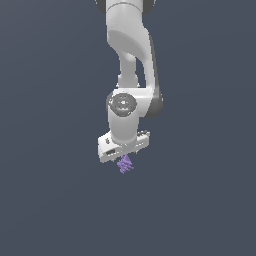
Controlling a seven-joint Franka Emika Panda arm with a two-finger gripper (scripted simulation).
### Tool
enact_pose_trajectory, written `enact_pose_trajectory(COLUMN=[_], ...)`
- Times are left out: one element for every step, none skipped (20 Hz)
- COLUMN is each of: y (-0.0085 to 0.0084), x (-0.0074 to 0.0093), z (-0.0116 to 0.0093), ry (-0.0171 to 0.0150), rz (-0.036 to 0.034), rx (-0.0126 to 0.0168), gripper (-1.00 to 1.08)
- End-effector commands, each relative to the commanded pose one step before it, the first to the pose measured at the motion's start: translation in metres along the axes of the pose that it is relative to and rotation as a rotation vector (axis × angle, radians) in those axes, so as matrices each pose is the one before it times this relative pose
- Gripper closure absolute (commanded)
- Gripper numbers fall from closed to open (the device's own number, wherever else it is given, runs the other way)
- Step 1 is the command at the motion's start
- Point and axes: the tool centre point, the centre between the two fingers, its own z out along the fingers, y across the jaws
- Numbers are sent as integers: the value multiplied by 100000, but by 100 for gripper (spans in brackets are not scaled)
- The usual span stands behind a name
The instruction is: Pick up the object and move it to a goal position.
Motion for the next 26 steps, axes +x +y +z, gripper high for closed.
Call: enact_pose_trajectory(y=[256, 77, 68, 53, 43, 28, 21, 2, -26, 2, 6, 9, -28, 15, -23, 20, -18, -17, 21, -38, 18, -22, 19, 19, 20, 18], x=[295, 70, 57, 47, 35, 26, 13, 7, -63, -1, -4, -6, 10, -13, 3, -22, -7, -11, -27, 8, -12, 18, 9, 21, 33, 38], z=[633, 193, 164, 134, 105, 75, 45, 15, -51, 39, 116, 192, 262, 344, 413, 491, 557, 604, 545, 455, 381, 293, 217, 135, 52, -19], ry=[71, 3, 4, 4, 4, 3, 2, 1, -74, 0, 0, 0, 11, 0, 11, 0, 11, 11, 0, 16, 0, 11, 0, 0, 0, 0], rz=[-2939, -812, -682, -561, -434, -314, -181, -69, 435, 0, 0, 0, -68, 0, -68, 0, -68, -68, 0, -96, 0, -68, 0, 0, 0, 0], rx=[292, 94, 80, 67, 52, 38, 22, 8, -19, 0, 0, 0, 3, 0, 3, 0, 3, 4, 0, 5, 0, 3, 0, 0, 0, 0], gripper=[-92, -92, -92, -92, -92, -92, -92, -92, -92, -92, -92, -92, -92, -92, -92, -92, -92, -92, -92, -92, -92, -92, -92, -92, -92, -92])
